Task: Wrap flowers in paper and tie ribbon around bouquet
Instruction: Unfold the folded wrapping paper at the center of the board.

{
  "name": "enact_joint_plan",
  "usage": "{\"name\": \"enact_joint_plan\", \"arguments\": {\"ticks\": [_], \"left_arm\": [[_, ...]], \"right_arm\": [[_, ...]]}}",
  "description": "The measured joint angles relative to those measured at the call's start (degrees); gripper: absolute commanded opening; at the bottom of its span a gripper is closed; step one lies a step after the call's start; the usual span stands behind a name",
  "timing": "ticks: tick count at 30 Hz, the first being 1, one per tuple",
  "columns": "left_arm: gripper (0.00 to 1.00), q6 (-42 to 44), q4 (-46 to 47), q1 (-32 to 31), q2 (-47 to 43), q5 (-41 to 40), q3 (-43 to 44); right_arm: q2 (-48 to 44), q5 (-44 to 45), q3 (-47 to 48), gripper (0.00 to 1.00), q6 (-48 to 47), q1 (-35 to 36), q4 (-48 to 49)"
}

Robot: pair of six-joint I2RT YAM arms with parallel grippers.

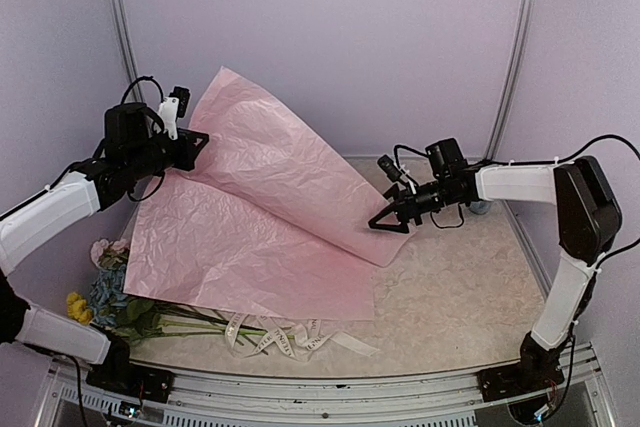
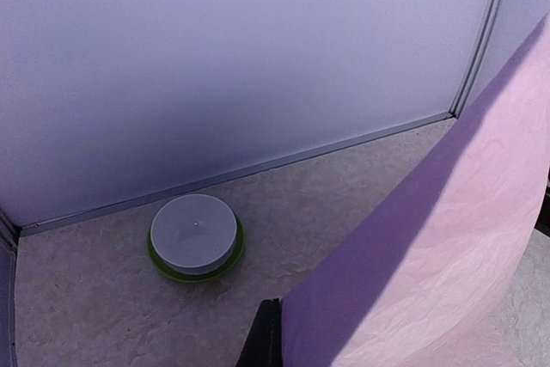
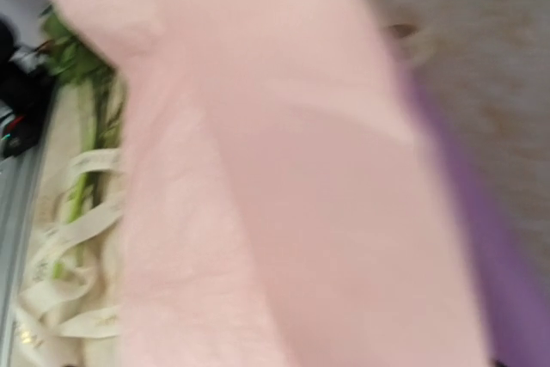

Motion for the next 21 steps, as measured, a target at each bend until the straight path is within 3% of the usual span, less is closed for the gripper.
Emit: {"name": "enact_joint_plan", "arguments": {"ticks": [1, 2, 6, 15, 21], "left_arm": [[0.00, 0.11, 0.00, 0.00, 0.00, -0.17, 0.00], [0.00, 0.24, 0.00, 0.00, 0.02, -0.42, 0.00], [0.00, 0.52, 0.31, 0.00, 0.44, -0.79, 0.00], [0.00, 1.07, 0.35, -0.63, 0.33, -2.14, -0.13], [0.00, 2.75, 0.94, -6.93, -7.30, -4.48, -1.27]], "right_arm": [[0.15, -0.31, 0.00, 0.87, -0.42, 0.33, -0.31], [0.22, -0.39, -0.02, 0.76, -0.55, 0.55, -0.46], [0.44, 0.11, -0.50, 0.00, -0.55, 0.52, 0.70], [1.53, 0.70, -0.37, 0.00, 1.79, 0.70, -0.63], [-11.80, 5.73, 2.69, 0.00, 3.10, 4.20, -6.78]]}}
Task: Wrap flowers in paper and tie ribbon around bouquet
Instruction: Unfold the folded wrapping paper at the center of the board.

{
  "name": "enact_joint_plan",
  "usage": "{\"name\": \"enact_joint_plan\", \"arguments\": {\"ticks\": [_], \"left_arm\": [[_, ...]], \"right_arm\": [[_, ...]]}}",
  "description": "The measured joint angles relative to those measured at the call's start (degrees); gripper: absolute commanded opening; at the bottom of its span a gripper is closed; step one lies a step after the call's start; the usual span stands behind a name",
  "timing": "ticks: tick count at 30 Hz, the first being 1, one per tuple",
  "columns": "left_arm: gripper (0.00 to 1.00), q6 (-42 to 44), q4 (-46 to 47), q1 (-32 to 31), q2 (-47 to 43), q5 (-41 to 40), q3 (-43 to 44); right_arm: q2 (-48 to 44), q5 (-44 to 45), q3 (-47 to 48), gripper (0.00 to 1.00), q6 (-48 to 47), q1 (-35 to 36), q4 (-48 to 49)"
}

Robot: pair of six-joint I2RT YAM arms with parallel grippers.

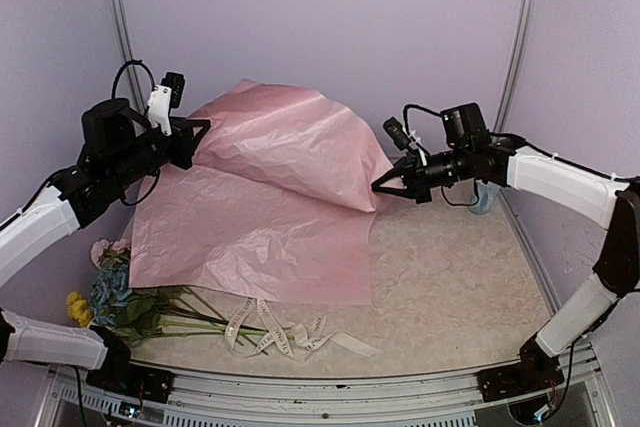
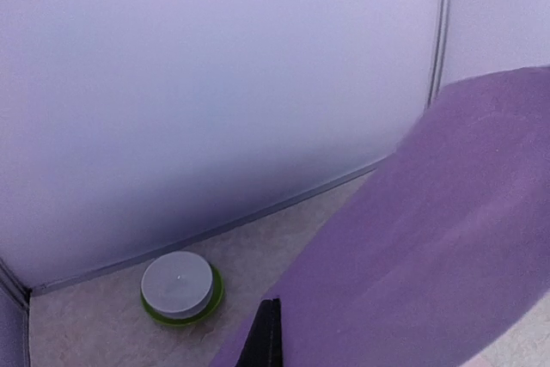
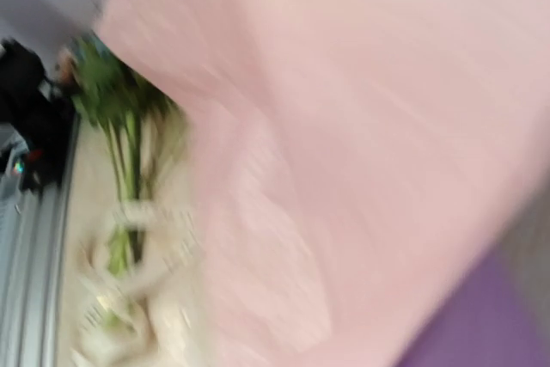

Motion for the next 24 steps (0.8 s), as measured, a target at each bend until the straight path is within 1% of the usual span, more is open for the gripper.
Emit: {"name": "enact_joint_plan", "arguments": {"ticks": [4, 8, 11, 15, 18, 21, 23, 24], "left_arm": [[0.00, 1.57, -0.44, -7.58, -5.46, -3.56, 2.21], [0.00, 2.38, -1.29, -14.19, -9.31, -6.25, 4.48], [0.00, 2.58, -2.78, -17.46, -11.69, -8.00, 5.99], [0.00, 2.69, -5.60, -20.72, -13.92, -10.40, 8.33], [0.00, 2.67, -8.70, -22.40, -12.39, -13.18, 12.96], [0.00, 2.69, -10.05, -22.71, -8.22, -15.80, 18.51], [0.00, 2.60, -10.27, -21.99, -4.59, -16.63, 21.44], [0.00, 2.12, -10.49, -20.52, -2.54, -15.39, 22.53]], "right_arm": [[-10.21, 2.62, 4.74, 0.00, 0.57, 2.99, -3.96], [-16.96, 2.99, 8.85, 0.00, 0.57, 4.17, -10.62], [-19.87, 2.89, 11.04, 0.00, 0.76, 4.48, -15.54], [-24.72, 2.47, 12.13, 0.00, 3.34, 4.61, -18.84], [-26.67, 2.78, 15.26, 0.00, 7.58, 4.72, -20.26], [-25.46, 4.55, 20.41, 0.00, 12.13, 4.70, -20.22], [-23.56, 6.14, 22.53, 0.00, 14.58, 4.11, -20.20], [-22.53, 6.51, 23.15, 0.00, 15.78, 3.30, -20.00]]}}
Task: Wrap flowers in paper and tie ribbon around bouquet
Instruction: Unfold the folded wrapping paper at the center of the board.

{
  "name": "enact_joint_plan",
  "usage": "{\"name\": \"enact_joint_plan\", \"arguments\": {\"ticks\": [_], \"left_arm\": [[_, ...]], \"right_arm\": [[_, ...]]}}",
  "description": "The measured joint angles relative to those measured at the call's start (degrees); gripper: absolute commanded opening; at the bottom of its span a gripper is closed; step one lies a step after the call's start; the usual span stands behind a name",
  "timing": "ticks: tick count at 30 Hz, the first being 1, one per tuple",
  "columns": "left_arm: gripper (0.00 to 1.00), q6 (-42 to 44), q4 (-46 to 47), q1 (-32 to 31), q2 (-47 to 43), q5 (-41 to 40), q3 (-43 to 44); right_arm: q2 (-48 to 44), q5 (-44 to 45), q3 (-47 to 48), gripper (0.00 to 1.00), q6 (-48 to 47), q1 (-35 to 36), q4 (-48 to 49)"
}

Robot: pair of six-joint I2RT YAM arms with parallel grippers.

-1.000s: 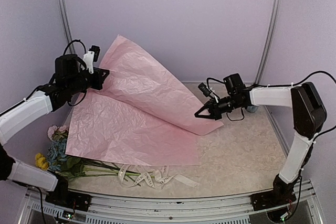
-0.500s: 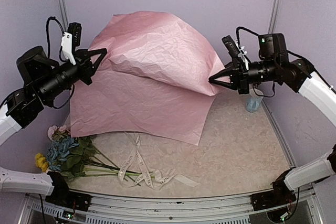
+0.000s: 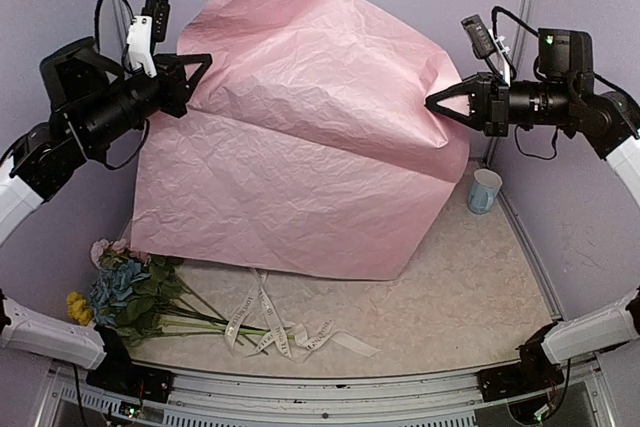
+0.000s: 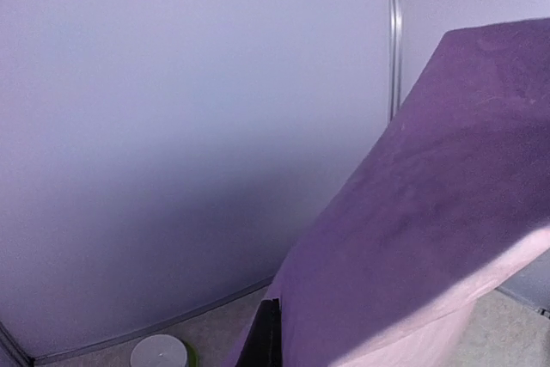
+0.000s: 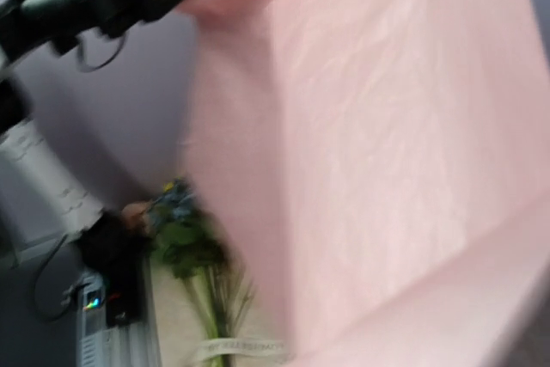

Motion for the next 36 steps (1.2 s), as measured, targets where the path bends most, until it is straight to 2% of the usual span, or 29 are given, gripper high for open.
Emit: {"name": "enact_joint_plan", "arguments": {"ticks": [6, 14, 18, 21, 28, 32, 36], "left_arm": [[0.00, -5.92, -1.99, 15.63, 15.04, 10.88, 6.05], [0.00, -9.07, -2.95, 18.40, 37.07, 20.52, 12.74], [0.00, -9.68, -2.95, 19.71, 44.46, 22.45, 14.05], [0.00, -9.62, -2.75, 20.37, 49.18, 23.61, 14.82], [0.00, -8.31, -3.43, 20.55, 57.83, 23.82, 16.74], [0.00, -6.67, -3.98, 20.41, 60.98, 22.56, 17.92], [0.00, -4.02, -4.09, 19.78, 62.03, 19.39, 18.36]], "right_arm": [[7.45, 1.07, -3.26, 0.00, 7.39, -11.37, 4.37], [23.50, 1.95, -4.94, 0.01, 14.40, -18.51, 12.81], [30.38, 6.43, -3.08, 0.42, 14.75, -19.19, 13.51], [34.82, 12.72, -0.26, 0.60, 12.90, -19.54, 13.00], [36.65, 31.26, 1.90, 0.74, 8.44, -20.48, 11.17], [35.36, 40.52, 0.55, 0.76, 6.14, -19.87, 10.67], [30.75, 52.89, -6.67, 0.77, 4.44, -17.35, 9.79]]}}
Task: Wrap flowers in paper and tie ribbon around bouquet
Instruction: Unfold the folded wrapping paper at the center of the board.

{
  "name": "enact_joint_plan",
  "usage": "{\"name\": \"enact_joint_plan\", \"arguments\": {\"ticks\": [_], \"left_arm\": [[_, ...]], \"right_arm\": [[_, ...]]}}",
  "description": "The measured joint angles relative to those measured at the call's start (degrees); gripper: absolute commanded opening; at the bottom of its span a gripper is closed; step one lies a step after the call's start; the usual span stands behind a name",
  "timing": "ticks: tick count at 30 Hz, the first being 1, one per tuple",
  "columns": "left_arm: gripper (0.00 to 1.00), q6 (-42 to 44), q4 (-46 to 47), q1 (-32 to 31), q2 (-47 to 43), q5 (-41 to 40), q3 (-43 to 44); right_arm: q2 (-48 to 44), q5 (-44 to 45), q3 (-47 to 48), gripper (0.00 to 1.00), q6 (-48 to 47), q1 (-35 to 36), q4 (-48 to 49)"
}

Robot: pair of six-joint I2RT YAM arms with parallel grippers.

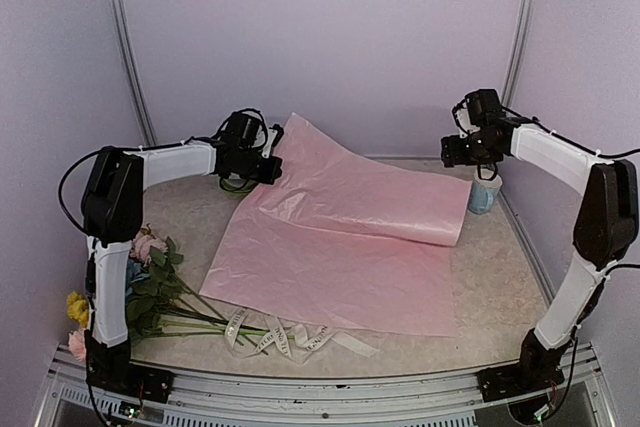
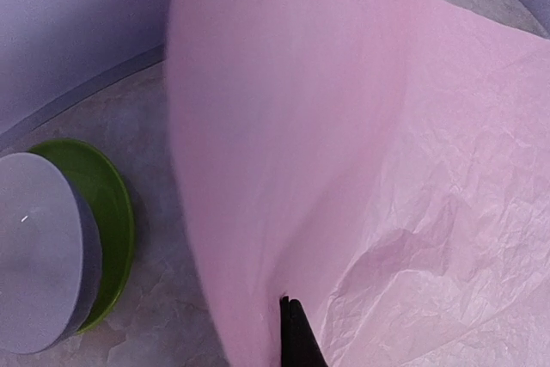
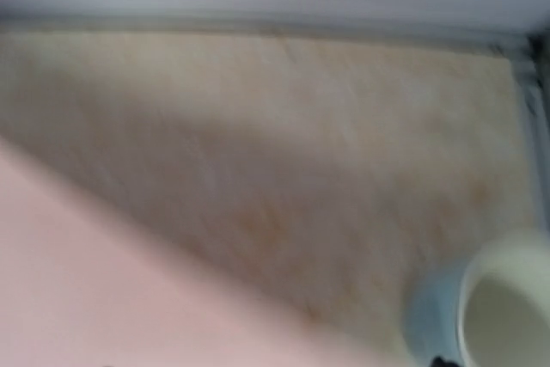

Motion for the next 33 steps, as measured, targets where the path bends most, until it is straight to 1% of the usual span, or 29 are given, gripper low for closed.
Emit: {"name": "enact_joint_plan", "arguments": {"ticks": [3, 7, 10, 13, 14, 16, 19, 20, 24, 30, 33], "left_arm": [[0.00, 1.22, -0.04, -0.61, 0.31, -1.92, 0.57], [0.00, 0.57, -0.46, -0.74, 1.84, -4.22, 3.28], [0.00, -0.26, -0.55, -0.17, 3.02, -5.07, 4.68], [0.00, -0.13, 0.33, 0.09, 3.10, -5.16, 3.61], [0.00, 0.09, 0.81, -0.04, 3.10, -5.22, 3.17], [0.00, 0.98, 1.29, -0.63, 3.10, -5.51, 2.47], [0.00, 2.54, 1.68, -2.25, 3.13, -6.51, 2.27], [0.00, 2.99, 1.97, -2.73, 3.13, -6.80, 2.27], [0.00, 4.96, 2.91, -4.09, 3.13, -7.78, 2.21], [0.00, 8.00, 4.61, -4.85, 3.15, -9.07, 2.21], [0.00, 8.85, 6.49, -5.27, 3.43, -9.62, 2.21]], "right_arm": [[-4.15, 5.46, -6.64, 0.76, -0.50, 3.37, -1.20], [-9.16, 7.87, -12.52, 0.74, -0.66, 8.13, -4.39], [-14.08, 5.31, -16.76, 0.74, -0.37, 10.27, -4.28], [-20.31, -0.85, -24.17, 0.73, 1.42, 10.62, -2.32], [-20.87, -2.34, -25.97, 0.74, 2.05, 10.67, -1.79], [-20.04, -4.85, -29.92, 0.78, 3.61, 11.13, -0.70], [-15.15, -5.57, -34.12, 0.84, 5.86, 12.66, -0.44], [-13.18, -5.60, -35.32, 0.84, 6.64, 13.60, -0.44], [-7.43, -5.51, -38.71, 0.77, 8.13, 16.28, -0.98], [-7.48, -7.37, -39.17, 0.77, 9.38, 19.76, 1.03], [-7.80, -10.95, -40.06, 0.76, 10.19, 24.11, 3.82]]}}
